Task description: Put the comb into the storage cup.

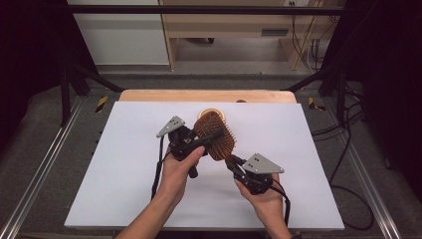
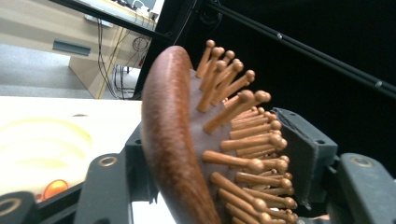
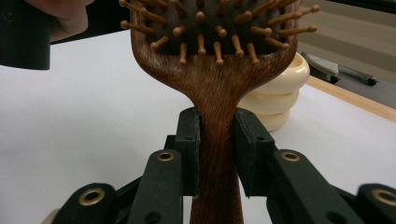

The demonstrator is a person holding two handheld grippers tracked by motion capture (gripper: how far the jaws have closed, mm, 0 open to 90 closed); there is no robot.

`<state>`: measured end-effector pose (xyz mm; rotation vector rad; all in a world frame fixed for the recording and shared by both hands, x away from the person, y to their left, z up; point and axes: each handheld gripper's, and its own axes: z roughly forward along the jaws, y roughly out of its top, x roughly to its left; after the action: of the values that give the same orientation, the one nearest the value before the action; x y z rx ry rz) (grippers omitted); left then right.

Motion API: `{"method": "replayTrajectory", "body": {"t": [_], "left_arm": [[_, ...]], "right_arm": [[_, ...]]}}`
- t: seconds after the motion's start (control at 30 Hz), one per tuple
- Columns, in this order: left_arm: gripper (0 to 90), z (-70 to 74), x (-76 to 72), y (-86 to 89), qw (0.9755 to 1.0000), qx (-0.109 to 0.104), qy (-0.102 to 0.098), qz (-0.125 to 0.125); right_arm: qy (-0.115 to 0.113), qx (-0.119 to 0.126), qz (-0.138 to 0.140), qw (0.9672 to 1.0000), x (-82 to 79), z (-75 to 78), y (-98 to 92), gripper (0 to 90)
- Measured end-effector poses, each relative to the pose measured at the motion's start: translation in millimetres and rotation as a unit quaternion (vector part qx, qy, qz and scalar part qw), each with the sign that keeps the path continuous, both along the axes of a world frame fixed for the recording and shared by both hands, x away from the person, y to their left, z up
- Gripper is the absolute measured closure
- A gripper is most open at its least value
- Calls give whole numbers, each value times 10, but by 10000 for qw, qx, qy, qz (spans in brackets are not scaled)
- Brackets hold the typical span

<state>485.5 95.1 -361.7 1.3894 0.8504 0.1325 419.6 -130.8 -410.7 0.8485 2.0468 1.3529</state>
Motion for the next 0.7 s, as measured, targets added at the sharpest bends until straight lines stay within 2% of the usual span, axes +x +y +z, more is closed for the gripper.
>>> {"method": "replayTrajectory", "body": {"t": [0.17, 0.37, 0.63, 0.7], "left_arm": [[461, -3, -1, 8, 9997, -158, 142, -73], [502, 4, -21, -11, 9997, -138, 176, -63], [513, -5, -13, -16, 9995, -128, 273, -105], [514, -7, -14, -23, 9997, -47, 243, -67]], "right_arm": [[72, 32, 11, 10000, 4, -25, 12, 728], [175, 102, 49, 9998, 18, -57, 19, 726], [381, 225, 130, 9989, 47, -95, 19, 715], [400, 217, 135, 9989, 52, -99, 19, 700]]}}
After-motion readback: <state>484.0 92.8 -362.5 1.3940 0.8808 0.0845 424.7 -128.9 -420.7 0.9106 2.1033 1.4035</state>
